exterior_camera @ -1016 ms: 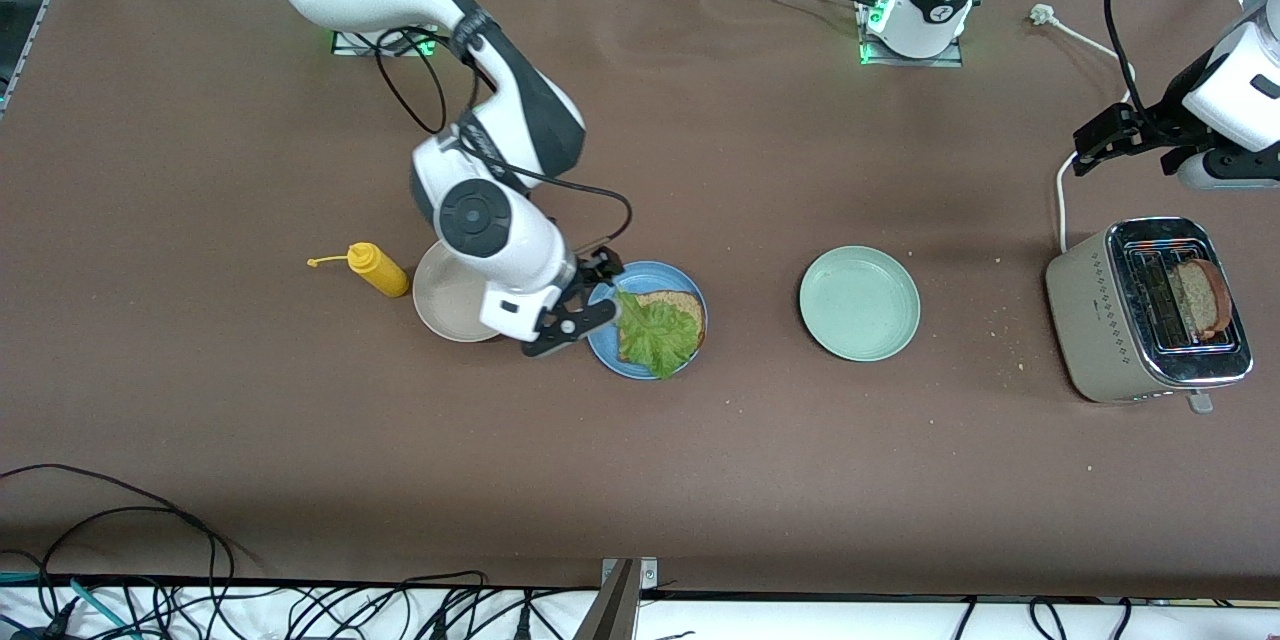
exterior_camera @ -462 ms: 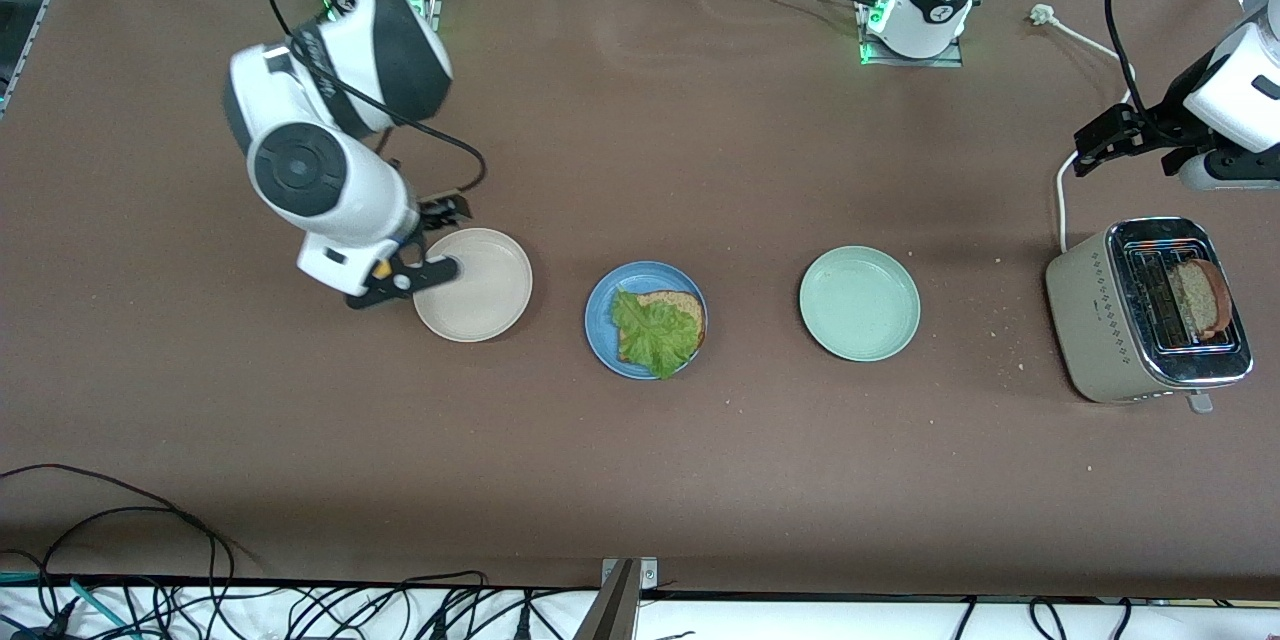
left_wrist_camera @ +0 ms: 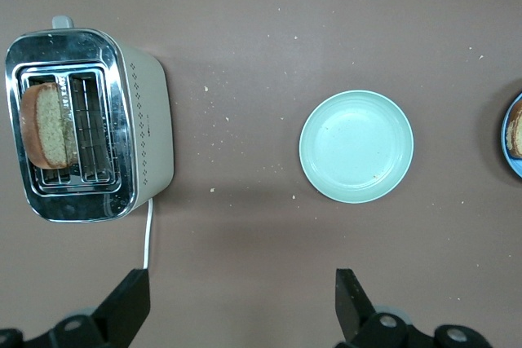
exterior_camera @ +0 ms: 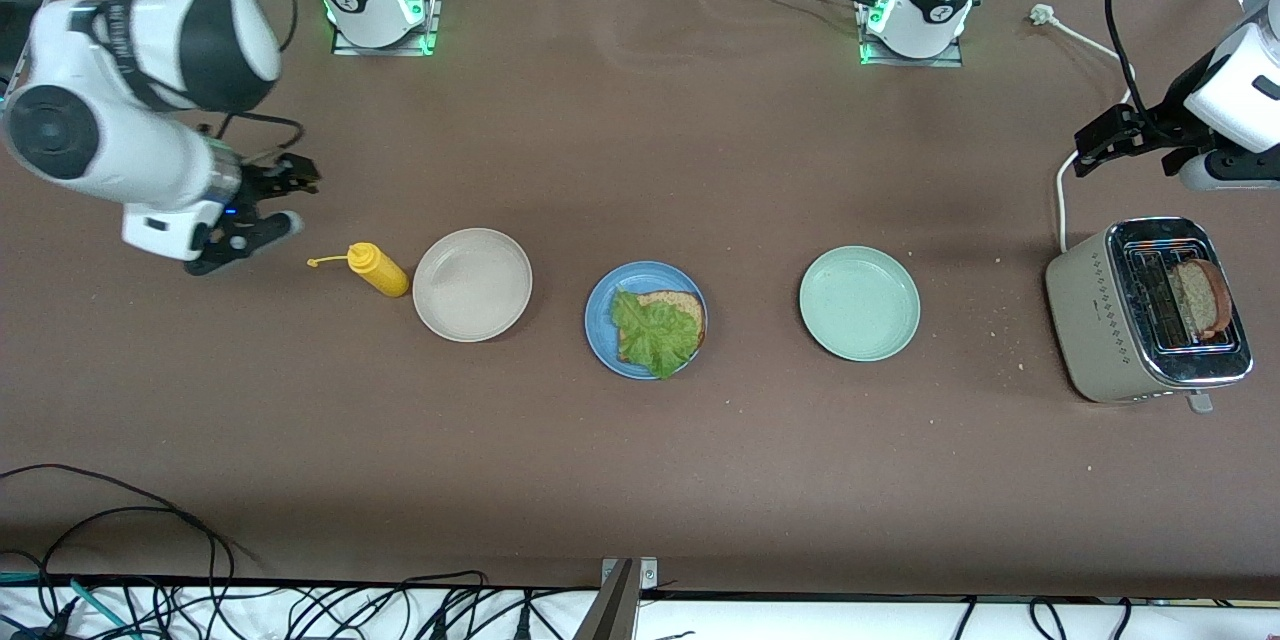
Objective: Make sandwich in blue plate with both arms
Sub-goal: 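Move the right gripper to the yellow mustard bottle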
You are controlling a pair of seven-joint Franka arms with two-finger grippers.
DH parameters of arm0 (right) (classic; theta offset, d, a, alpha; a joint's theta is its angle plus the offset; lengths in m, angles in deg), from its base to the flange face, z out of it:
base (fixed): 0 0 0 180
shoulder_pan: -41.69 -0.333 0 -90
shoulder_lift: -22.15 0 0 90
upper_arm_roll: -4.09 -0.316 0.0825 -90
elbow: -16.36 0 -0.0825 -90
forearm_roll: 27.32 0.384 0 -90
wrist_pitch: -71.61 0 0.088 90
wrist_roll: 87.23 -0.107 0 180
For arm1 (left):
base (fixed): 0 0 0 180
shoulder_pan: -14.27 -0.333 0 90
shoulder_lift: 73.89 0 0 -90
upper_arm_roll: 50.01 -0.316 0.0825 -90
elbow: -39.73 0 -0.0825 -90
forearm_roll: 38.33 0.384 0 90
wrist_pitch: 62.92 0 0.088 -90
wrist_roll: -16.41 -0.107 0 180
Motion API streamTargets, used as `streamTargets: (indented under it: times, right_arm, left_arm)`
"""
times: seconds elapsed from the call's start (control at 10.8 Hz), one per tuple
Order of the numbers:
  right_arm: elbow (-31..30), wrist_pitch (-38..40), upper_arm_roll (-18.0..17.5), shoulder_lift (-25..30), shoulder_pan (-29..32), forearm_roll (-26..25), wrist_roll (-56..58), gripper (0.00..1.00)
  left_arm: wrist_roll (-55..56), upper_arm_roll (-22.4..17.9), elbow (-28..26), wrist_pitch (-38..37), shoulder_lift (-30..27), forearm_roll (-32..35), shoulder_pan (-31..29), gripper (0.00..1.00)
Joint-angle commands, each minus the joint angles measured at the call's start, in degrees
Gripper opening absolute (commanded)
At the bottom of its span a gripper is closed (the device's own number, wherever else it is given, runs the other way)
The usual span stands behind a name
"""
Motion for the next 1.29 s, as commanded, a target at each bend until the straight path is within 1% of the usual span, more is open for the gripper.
streamTargets:
  times: [0.0, 0.09, 0.18, 0.37, 0.55, 0.74, 0.83, 1.02, 1.2]
  right_arm:
    - [-2.45, -2.92, 7.60, -1.16, -0.11, 6.88, 18.53, 1.00]
    - [-2.45, -3.80, 8.41, -2.73, 1.37, 9.35, 24.68, 1.00]
    - [-2.36, -4.42, 8.42, -4.40, 4.00, 12.51, 31.97, 1.00]
    - [-2.01, -4.16, 8.42, -8.88, 10.23, 22.94, 51.97, 1.00]
    - [-1.75, -3.72, 8.42, -13.71, 14.20, 31.66, 65.99, 1.00]
    - [-1.04, -1.89, 8.42, -17.76, 16.23, 40.62, 76.90, 1.00]
    - [-0.78, 0.91, 8.42, -19.61, 16.94, 44.93, 79.56, 1.00]
    - [0.36, 4.79, 8.33, -23.30, 17.56, 51.44, 88.15, 1.00]
    - [0.63, 8.38, 8.24, -28.21, 18.43, 59.60, 100.01, 1.00]
  left_arm:
    - [-0.06, 0.13, 1.57, -1.28, 0.84, 1.72, -0.75, 1.00]
    - [-0.15, 0.13, 1.66, -1.28, 1.10, 1.72, -0.92, 1.00]
    - [-0.15, 0.13, 1.66, -1.28, 1.45, 1.72, -0.93, 1.00]
    - [-0.15, 0.21, 1.83, -1.10, 1.54, 1.80, -0.84, 1.00]
    - [-0.06, 0.21, 2.71, -1.10, 2.24, 1.72, -0.84, 1.00]
    - [-0.06, 0.21, 3.15, -1.10, 2.42, 1.72, -0.84, 1.00]
    - [-0.06, 0.21, 3.15, -1.10, 2.42, 1.72, -0.84, 1.00]
    - [-0.06, 0.21, 3.15, -1.10, 2.42, 1.72, -0.84, 1.00]
    - [-0.06, 0.21, 3.15, -1.10, 2.42, 1.63, -0.84, 1.00]
